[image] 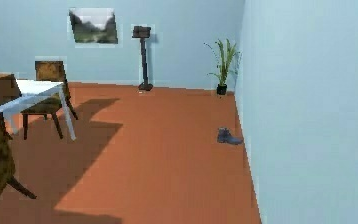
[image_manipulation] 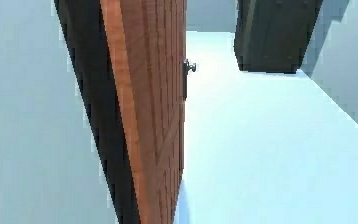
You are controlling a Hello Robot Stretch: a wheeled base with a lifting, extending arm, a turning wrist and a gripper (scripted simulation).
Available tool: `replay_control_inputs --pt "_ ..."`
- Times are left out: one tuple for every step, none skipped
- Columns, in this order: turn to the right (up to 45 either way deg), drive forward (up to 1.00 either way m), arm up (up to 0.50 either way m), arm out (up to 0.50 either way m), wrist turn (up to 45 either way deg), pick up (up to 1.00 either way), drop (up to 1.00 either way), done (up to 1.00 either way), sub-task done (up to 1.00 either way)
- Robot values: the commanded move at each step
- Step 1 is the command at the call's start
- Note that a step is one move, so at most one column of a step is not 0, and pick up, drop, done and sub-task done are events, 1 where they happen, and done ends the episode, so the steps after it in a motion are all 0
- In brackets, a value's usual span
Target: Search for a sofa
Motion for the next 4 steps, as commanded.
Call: replay_control_inputs --pt "-12.0 0.0 0.0 0.0 0.0 0.0 0.0 0.0 0.0" --pt "0.0 1.0 0.0 0.0 0.0 0.0 0.0 0.0 0.0" --pt "-9.0 0.0 0.0 0.0 0.0 0.0 0.0 0.0 0.0" --pt "0.0 0.05 0.0 0.0 0.0 0.0 0.0 0.0 0.0"
